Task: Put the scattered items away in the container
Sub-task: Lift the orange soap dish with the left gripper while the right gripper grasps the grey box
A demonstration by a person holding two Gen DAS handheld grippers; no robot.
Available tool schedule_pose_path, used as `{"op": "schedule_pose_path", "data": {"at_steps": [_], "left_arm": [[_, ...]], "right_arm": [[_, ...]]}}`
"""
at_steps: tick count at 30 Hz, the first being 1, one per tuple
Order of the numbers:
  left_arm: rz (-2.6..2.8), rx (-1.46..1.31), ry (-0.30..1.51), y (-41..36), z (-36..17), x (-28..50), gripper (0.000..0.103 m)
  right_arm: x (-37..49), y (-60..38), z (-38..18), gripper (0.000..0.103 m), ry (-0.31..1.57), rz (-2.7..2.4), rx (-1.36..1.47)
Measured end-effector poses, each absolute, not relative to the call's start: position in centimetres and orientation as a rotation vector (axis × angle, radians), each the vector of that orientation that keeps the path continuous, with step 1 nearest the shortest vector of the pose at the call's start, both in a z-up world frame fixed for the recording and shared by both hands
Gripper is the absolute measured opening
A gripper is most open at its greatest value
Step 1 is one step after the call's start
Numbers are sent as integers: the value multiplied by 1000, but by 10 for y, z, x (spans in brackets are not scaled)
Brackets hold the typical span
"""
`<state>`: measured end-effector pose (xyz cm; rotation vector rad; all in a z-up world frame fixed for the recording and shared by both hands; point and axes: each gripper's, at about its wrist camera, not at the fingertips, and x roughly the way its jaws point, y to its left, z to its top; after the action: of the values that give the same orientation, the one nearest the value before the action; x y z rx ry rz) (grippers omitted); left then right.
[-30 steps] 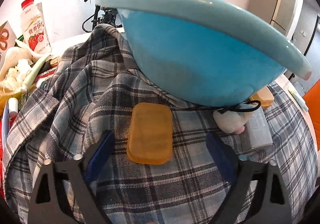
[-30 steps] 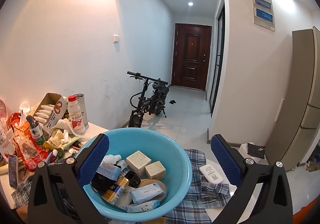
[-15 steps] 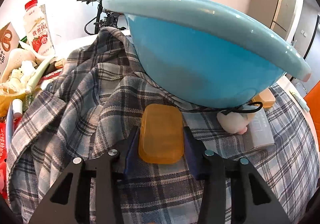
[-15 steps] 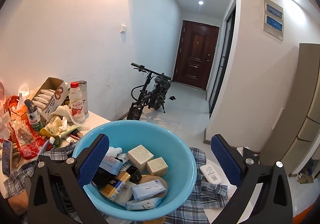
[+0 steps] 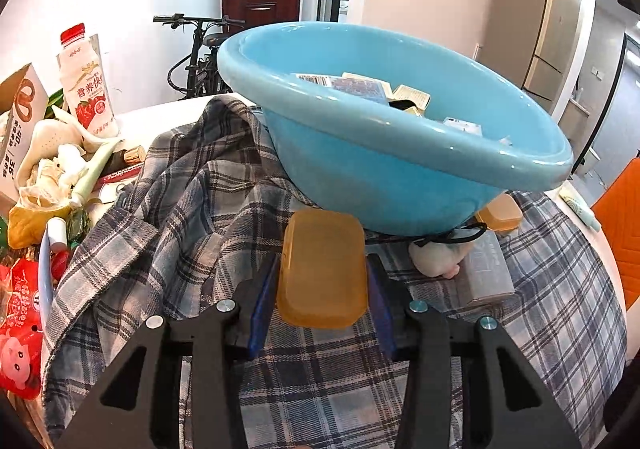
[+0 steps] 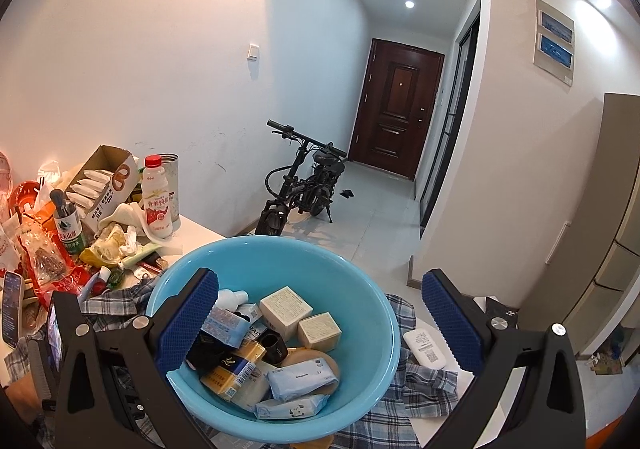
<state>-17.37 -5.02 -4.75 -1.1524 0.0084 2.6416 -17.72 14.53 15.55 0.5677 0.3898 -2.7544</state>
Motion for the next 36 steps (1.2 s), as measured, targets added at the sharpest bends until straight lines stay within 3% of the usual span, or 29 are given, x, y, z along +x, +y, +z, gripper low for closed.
{"op": "schedule_pose_path", "data": {"at_steps": [11, 15, 21, 32, 36], "left_arm": [[2662, -1122, -44, -57, -41, -169, 41], [2676, -1117, -87, -65, -38, -171, 41], [2676, -1095, -130, -71, -32, -169, 42], [2665, -1031, -157, -70, -18, -159, 42], [2662, -1028, -166, -70, -16, -159, 42]], "right_arm": [[-154, 156, 134, 103, 415, -2681, 655], [-132, 167, 82, 103, 301, -2640, 821], [-133, 139, -12, 103, 297, -2583, 1163], [-159, 108, -58, 103, 285, -2632, 1288], [-163, 112, -68, 91, 281, -2640, 1332]]}}
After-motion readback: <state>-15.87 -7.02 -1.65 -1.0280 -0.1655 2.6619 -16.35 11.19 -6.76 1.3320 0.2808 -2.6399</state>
